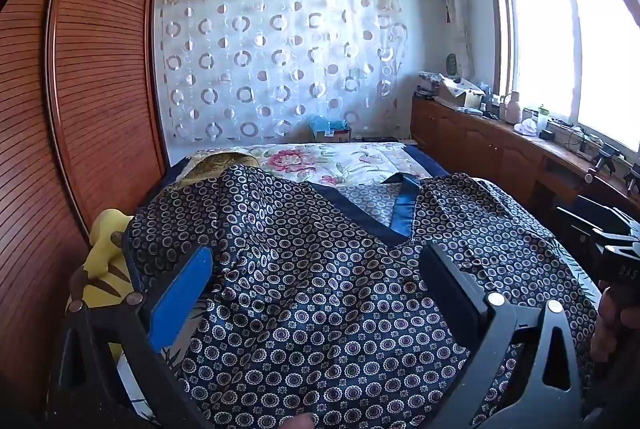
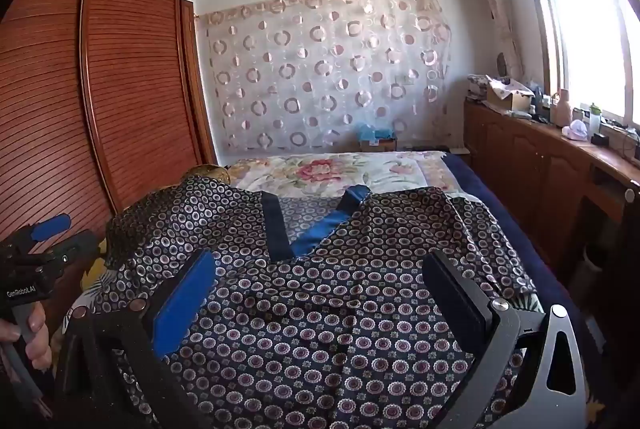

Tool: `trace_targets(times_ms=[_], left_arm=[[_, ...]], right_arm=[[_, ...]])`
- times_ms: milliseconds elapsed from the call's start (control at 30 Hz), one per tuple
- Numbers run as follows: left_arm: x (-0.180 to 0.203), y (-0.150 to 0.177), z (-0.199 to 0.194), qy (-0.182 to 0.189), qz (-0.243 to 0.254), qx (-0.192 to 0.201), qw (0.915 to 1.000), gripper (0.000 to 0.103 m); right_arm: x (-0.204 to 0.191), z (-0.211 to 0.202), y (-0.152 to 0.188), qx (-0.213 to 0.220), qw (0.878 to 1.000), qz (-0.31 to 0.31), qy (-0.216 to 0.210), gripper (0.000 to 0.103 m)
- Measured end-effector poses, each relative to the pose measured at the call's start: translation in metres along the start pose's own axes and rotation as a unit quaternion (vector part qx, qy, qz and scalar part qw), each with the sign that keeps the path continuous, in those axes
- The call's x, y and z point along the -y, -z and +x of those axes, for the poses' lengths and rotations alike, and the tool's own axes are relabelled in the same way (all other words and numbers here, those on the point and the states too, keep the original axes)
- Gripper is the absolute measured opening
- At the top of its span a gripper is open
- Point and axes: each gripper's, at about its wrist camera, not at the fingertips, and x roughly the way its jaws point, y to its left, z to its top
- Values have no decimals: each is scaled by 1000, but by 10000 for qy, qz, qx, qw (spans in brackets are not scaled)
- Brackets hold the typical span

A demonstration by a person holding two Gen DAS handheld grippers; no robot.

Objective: Fold small clothes

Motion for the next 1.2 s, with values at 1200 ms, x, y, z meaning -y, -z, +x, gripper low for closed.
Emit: trace_targets(times_ms=[1200], left_arm=[[-1, 1, -7, -66, 52, 100, 9999, 103]], right_arm=[[-3, 0, 1, 65, 9999, -89, -13, 103]])
